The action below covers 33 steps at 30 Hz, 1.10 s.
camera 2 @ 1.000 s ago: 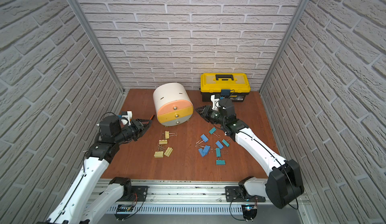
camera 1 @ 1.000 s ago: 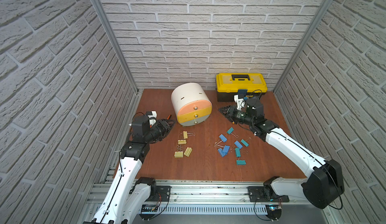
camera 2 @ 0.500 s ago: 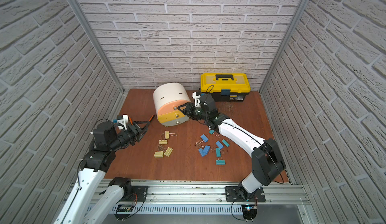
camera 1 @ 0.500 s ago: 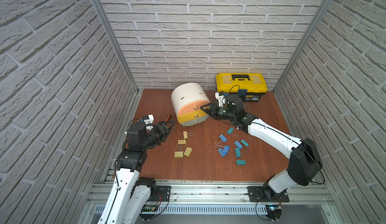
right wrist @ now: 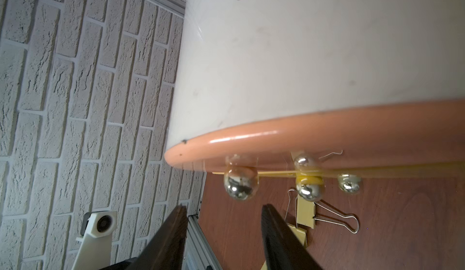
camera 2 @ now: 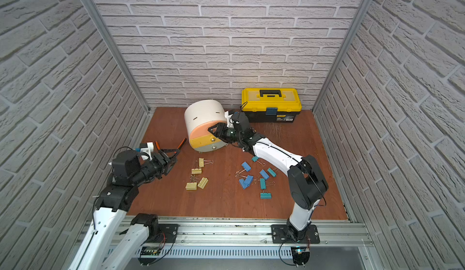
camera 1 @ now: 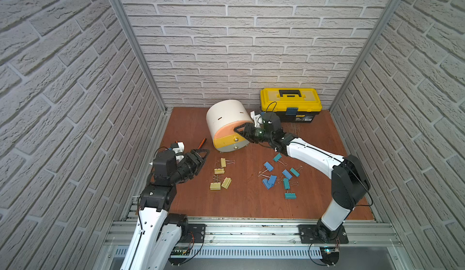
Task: Put the binder clips in the drawer according to color
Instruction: Open the drawer in the storage box.
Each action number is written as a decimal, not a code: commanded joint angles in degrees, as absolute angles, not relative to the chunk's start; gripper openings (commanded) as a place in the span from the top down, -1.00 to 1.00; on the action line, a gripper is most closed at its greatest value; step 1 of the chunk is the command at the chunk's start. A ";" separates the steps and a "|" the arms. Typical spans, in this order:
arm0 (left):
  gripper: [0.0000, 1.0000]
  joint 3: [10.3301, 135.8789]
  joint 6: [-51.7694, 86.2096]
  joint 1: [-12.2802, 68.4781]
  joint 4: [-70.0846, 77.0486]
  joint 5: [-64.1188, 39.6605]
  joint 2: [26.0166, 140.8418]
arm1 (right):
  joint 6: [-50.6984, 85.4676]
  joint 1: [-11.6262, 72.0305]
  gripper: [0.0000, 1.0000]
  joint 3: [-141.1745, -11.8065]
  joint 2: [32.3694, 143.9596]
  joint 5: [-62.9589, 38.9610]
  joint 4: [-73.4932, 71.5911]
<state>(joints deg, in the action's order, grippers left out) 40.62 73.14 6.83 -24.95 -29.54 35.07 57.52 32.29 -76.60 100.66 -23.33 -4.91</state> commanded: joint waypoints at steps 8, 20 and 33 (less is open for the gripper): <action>-0.20 38.45 74.15 6.82 -25.14 -28.39 32.43 | 55.84 32.78 0.08 -80.65 103.38 -22.77 -5.82; -0.21 38.58 74.25 6.01 -24.71 -29.30 33.13 | 56.25 32.78 0.18 -82.93 106.09 -22.33 -5.89; -0.21 38.49 74.23 4.40 -24.88 -30.75 32.84 | 56.58 32.82 0.56 -82.35 105.54 -21.73 -6.20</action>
